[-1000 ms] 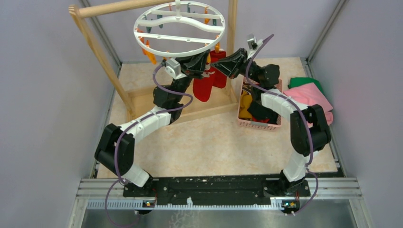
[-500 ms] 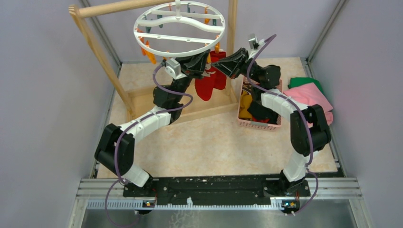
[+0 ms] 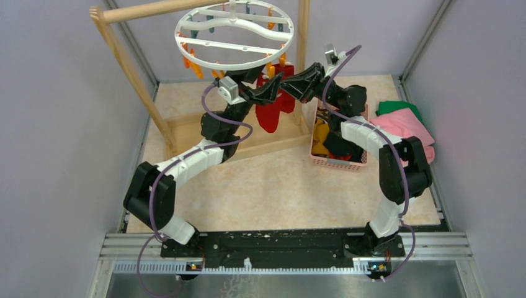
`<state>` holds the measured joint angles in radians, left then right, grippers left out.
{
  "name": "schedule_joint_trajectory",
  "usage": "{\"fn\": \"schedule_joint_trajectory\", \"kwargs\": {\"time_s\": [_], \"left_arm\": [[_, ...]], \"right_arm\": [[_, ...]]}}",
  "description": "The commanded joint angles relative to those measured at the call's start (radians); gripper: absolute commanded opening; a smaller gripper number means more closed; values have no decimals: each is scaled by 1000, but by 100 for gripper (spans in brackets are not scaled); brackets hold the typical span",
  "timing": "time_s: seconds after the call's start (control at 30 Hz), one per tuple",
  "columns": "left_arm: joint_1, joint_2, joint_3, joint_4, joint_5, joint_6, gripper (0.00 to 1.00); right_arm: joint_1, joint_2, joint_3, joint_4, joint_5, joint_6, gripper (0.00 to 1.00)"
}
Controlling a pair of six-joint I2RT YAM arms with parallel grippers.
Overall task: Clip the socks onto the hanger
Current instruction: Clamp the sock onto the hanger.
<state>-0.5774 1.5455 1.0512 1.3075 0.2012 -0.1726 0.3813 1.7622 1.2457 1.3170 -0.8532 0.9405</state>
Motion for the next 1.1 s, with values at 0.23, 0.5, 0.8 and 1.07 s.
{"fn": "schedule_joint_trajectory", "kwargs": {"time_s": [0.23,0.5,0.8,1.07], "left_arm": [[-1,-160,-98,-62,-64,-44,94],[-1,-349,-202,-309,-86,-44,98],[-1,-578,-384,-525,40,-46,98],[0,-823,-729,-607,16,-88,98]], "right_arm": [[-9,-57,-32,12,-2,-34,18],[-7,-147,-194,-66,25,-143,63],[-2,-354,-397,-284,60,-384,98],[21,-549,-534,-523,251,-644,99]]}}
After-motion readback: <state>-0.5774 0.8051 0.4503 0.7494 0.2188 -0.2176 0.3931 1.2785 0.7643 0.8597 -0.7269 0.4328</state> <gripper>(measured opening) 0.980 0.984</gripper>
